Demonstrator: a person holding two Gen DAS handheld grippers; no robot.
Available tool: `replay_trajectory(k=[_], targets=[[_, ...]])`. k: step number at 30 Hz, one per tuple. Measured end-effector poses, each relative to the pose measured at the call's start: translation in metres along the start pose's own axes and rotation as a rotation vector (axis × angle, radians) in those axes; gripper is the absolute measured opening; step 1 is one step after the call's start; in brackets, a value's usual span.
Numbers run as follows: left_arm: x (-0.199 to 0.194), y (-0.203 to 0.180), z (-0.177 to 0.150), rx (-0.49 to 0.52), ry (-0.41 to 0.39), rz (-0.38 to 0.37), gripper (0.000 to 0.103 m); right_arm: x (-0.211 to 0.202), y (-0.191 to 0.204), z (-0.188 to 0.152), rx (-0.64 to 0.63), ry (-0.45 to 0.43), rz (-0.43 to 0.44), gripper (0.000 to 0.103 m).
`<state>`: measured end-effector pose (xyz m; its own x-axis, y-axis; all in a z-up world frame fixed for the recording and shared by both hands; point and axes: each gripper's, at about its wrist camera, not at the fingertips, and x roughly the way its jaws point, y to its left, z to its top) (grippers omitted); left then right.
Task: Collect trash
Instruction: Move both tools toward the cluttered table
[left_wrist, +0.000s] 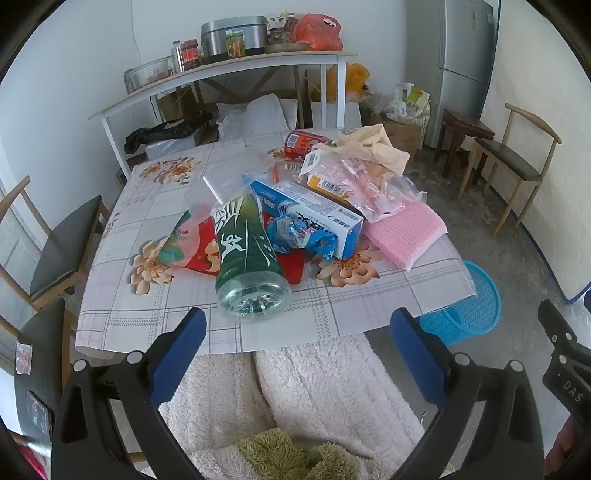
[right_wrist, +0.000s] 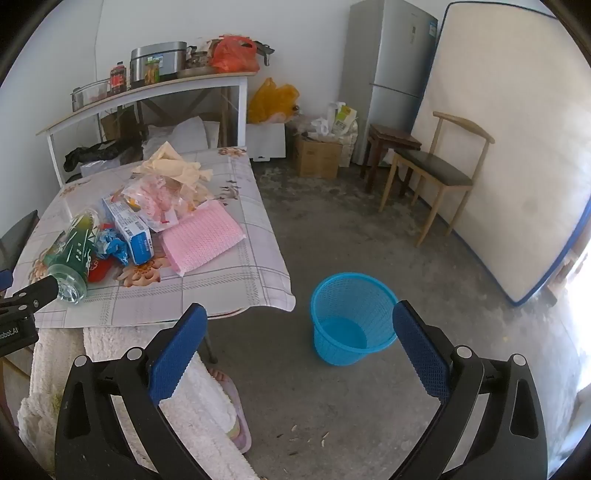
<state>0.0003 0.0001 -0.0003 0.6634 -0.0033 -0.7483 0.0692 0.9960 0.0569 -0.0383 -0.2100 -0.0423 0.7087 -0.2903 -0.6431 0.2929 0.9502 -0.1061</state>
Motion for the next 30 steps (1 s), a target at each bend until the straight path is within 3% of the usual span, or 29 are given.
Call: replay_trajectory(k=[30], targets=[[0.005,0.013,-0.002,-0.022,0.006,0.001,0.098,0.004,0.003,0.002,0.001,0.006,0.014,0.096]])
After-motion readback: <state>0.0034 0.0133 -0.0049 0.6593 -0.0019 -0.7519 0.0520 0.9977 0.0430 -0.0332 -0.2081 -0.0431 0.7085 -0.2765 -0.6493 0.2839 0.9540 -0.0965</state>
